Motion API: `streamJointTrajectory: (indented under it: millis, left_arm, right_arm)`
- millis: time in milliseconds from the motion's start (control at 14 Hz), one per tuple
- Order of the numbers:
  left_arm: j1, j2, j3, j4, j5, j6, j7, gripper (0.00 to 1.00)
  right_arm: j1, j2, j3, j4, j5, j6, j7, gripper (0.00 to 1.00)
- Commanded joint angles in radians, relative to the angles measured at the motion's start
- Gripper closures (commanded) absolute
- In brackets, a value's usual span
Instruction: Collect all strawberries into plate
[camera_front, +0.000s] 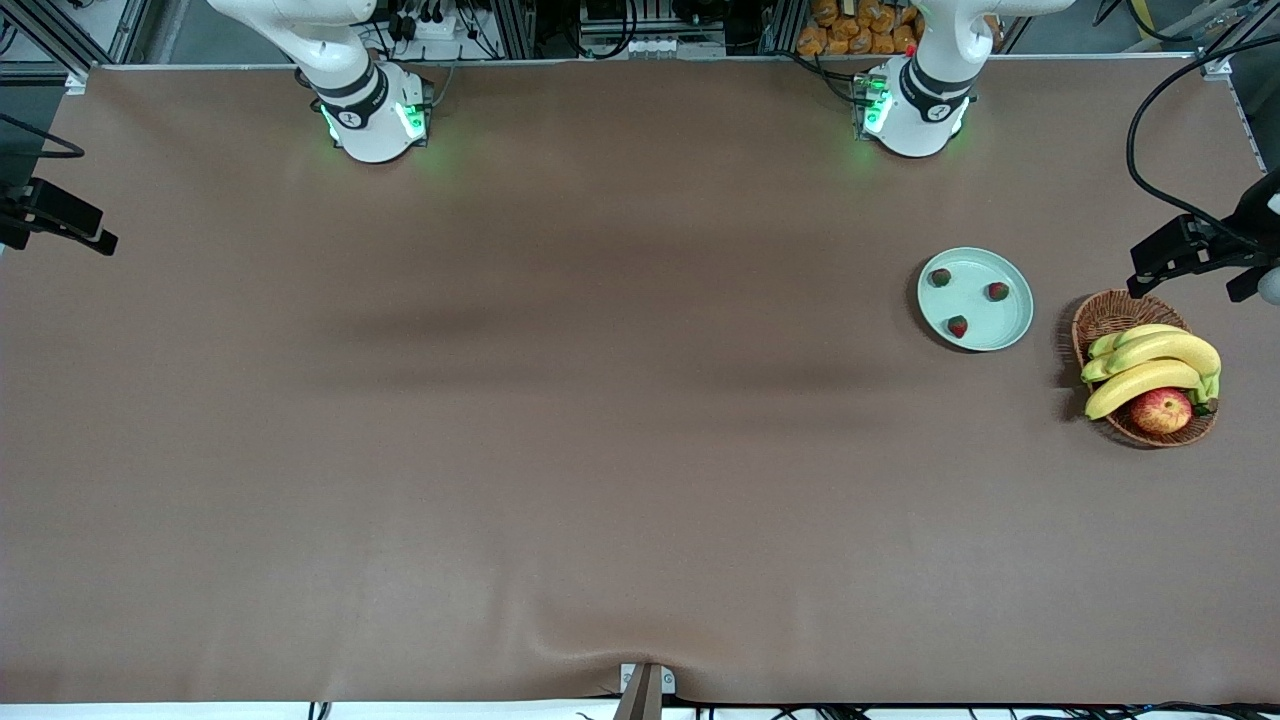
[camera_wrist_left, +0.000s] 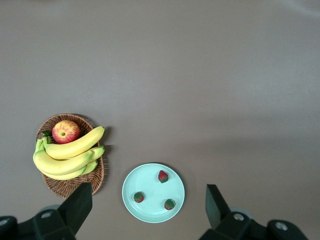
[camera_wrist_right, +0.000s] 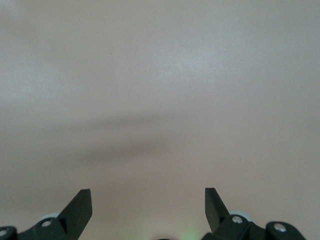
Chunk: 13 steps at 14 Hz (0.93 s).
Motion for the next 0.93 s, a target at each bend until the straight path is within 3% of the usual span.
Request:
streamJointTrajectory:
  millis: [0, 856]
  left_arm:
    - [0.009, 0.011, -0.007, 0.024, -0.006, -0.021, -0.014, 0.0]
    - [0.007, 0.014, -0.007, 0.024, -0.016, -0.021, -0.015, 0.0]
  right_arm:
    - [0.005, -0.009, 0.003, 0.009, -0.013, -0.014, 0.014, 0.0]
    - [0.005, -0.009, 0.003, 0.009, -0.013, -0.014, 0.014, 0.0]
